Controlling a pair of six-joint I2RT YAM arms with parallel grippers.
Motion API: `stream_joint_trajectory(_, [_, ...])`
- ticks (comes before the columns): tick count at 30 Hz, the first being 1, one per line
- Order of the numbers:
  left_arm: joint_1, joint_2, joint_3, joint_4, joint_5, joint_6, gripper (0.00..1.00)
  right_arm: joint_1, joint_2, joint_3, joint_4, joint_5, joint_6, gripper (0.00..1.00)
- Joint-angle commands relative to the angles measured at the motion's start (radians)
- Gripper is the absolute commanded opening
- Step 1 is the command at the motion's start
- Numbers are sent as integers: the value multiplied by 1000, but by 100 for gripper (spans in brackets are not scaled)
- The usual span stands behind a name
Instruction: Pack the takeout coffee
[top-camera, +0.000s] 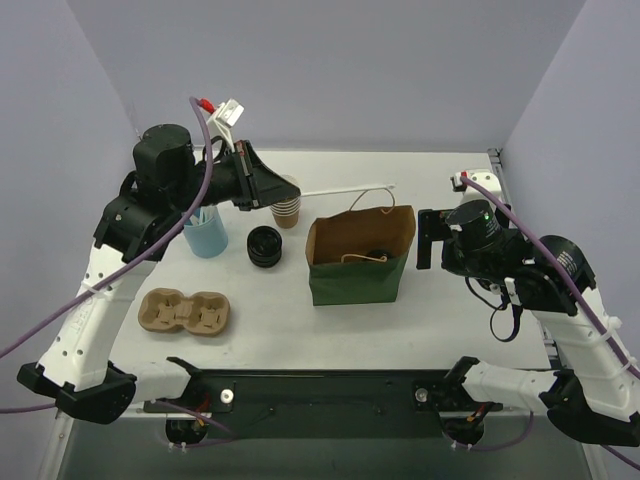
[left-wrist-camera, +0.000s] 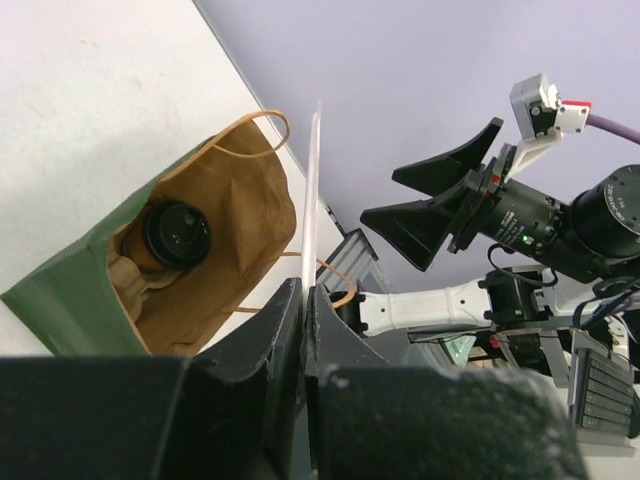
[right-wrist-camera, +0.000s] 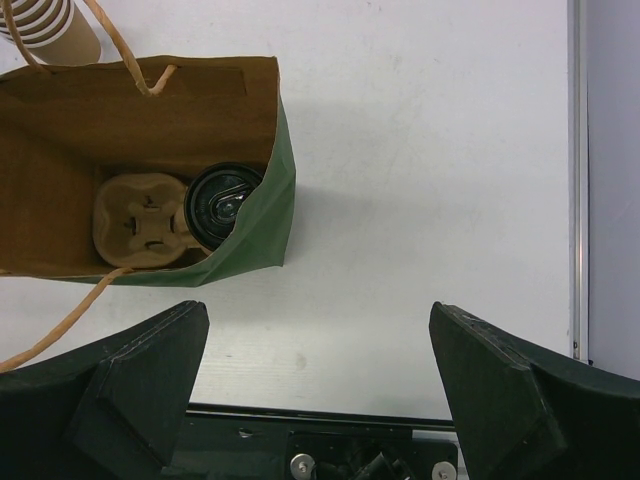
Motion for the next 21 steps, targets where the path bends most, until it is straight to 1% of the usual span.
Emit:
stream_joint_trajectory(1, [5,-60,-67,82,72,-26,0,-5,5,2,-6,18,-9,100])
stream_joint_trajectory(3, [5,-79,-115,65,75,-22,0,-4,6,9,-7,18,-12,100])
stream_joint_trajectory(7, [5,-96,-153,-7,46,36,0,-4,11,15,-6,23,-20,100])
stream_joint_trajectory(11, [5,-66,-152,-94,41,81,0,-4,9,13,-7,21,-21,100])
stream_joint_trajectory(15, [3,-14,-131,-163,-19,137,0,-5,9,18,-9,25,-12,100])
stream_joint_trajectory(17, [2,29,-111,-214,-66,142,0,-5,11,18,-12,31,-14,100])
stream_joint_trajectory(18, [3,39,-111,-216,-66,142,0,-7,11,19,-13,34,-12,100])
stream_joint_trajectory(19, [3,52,-114,-214,-66,139,1,-7,9,21,-18,37,-14,100])
stream_joint_trajectory(20, [2,53,-123,-202,-69,135,4,-7,9,21,-19,40,-14,100])
stream_joint_trajectory(21, [2,58,-127,-194,-65,125,12,-5,8,19,-18,40,-17,100])
